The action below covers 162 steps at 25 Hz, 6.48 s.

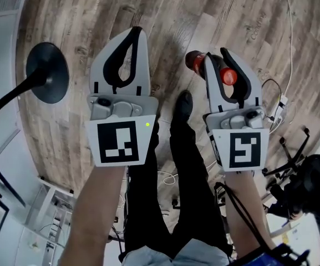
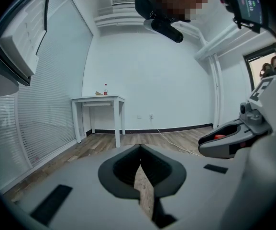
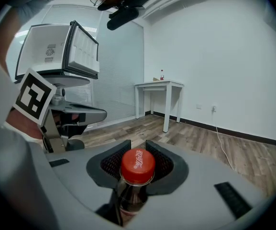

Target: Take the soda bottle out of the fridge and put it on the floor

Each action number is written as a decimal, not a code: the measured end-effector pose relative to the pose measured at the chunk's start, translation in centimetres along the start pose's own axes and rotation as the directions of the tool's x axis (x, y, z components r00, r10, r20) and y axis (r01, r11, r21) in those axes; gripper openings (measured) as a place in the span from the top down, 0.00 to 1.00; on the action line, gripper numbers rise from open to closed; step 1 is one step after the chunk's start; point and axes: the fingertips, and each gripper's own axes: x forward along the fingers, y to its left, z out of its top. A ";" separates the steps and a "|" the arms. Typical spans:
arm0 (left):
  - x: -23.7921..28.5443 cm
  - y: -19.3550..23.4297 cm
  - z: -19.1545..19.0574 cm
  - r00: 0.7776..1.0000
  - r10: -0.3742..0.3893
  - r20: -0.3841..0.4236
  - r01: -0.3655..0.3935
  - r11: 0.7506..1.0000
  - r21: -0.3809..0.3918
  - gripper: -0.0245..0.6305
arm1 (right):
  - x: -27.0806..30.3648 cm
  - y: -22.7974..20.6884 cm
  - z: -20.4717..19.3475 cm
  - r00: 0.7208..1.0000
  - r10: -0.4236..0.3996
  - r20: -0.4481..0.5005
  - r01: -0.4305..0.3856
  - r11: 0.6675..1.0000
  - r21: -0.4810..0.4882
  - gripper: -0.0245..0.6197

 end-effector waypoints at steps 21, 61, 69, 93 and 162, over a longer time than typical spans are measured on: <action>3.1 -1.9 -8.2 0.999 -0.045 -0.024 0.045 0.999 0.019 0.94 | 1.8 -2.1 -10.0 0.996 -0.029 -0.085 0.031 0.999 0.026 0.79; 6.1 -3.6 -16.7 0.995 -0.092 -0.033 0.093 0.994 0.055 0.94 | 3.2 -3.4 -23.1 0.980 -0.088 -0.178 0.096 0.995 0.036 0.79; 5.8 -3.6 -18.0 0.995 -0.088 -0.037 0.091 0.994 0.057 0.94 | 3.8 -3.2 -25.7 0.976 -0.093 -0.199 0.103 0.994 0.038 0.79; 4.9 -3.8 -21.8 0.993 -0.088 -0.079 0.093 0.993 0.068 0.94 | 4.8 -2.7 -31.0 0.961 -0.097 -0.259 0.106 0.994 0.022 0.79; -2.0 1.7 6.1 0.988 0.027 0.153 -0.040 0.996 0.085 0.94 | 2.5 1.6 8.7 0.958 -0.065 0.280 0.083 0.995 -0.053 0.94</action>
